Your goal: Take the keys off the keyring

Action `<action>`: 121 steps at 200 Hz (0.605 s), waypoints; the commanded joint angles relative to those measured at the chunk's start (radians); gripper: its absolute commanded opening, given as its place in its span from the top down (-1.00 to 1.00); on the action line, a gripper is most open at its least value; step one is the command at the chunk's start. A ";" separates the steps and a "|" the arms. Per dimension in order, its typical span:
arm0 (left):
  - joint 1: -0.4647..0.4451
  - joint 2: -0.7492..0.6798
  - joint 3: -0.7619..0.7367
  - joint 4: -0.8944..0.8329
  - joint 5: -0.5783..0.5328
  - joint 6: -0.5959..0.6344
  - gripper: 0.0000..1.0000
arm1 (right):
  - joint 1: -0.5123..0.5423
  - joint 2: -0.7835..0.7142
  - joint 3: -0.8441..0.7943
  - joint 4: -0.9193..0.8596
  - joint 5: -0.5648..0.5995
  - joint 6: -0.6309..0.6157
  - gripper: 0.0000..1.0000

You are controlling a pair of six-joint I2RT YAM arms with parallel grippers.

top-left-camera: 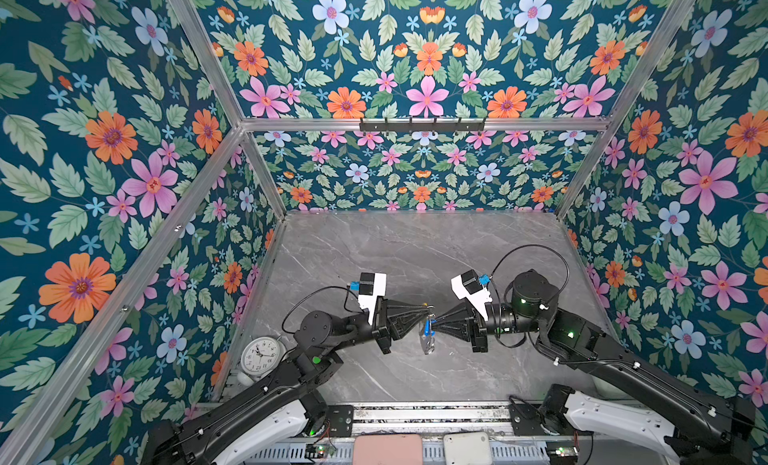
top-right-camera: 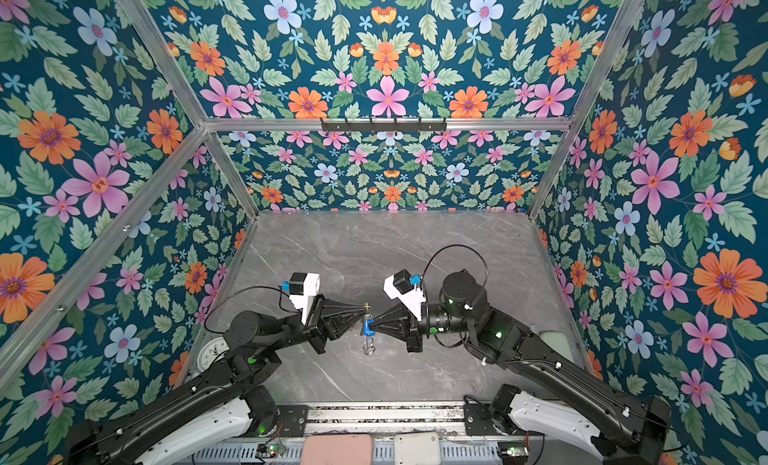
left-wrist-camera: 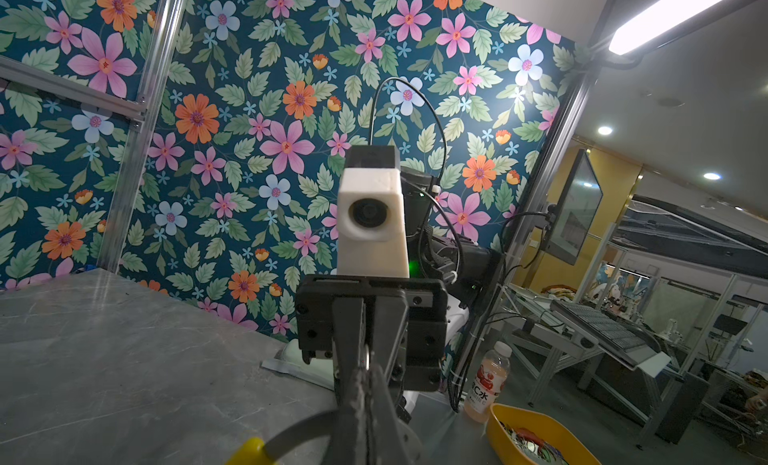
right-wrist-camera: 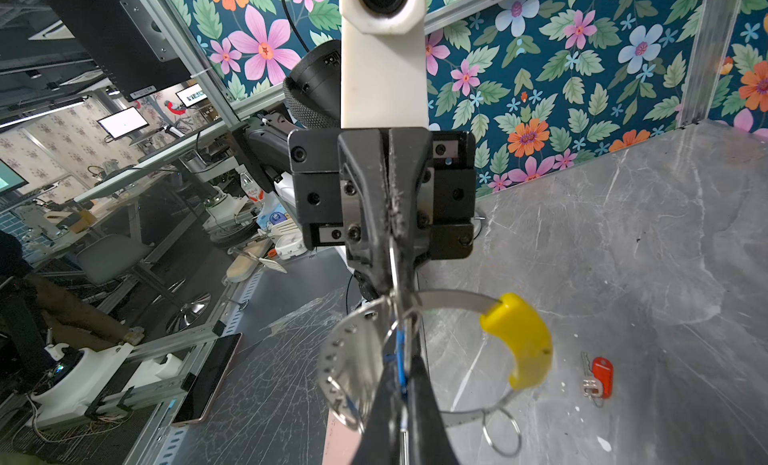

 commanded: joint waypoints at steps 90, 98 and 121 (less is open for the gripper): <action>0.001 -0.012 0.034 -0.072 -0.023 0.053 1.00 | 0.011 -0.090 0.014 -0.065 0.116 -0.010 0.04; 0.001 -0.013 0.033 -0.079 -0.031 0.058 1.00 | 0.011 -0.108 0.009 -0.054 0.137 -0.005 0.00; 0.001 -0.012 0.025 -0.079 -0.042 0.060 1.00 | 0.012 -0.147 -0.010 0.008 0.201 0.023 -0.04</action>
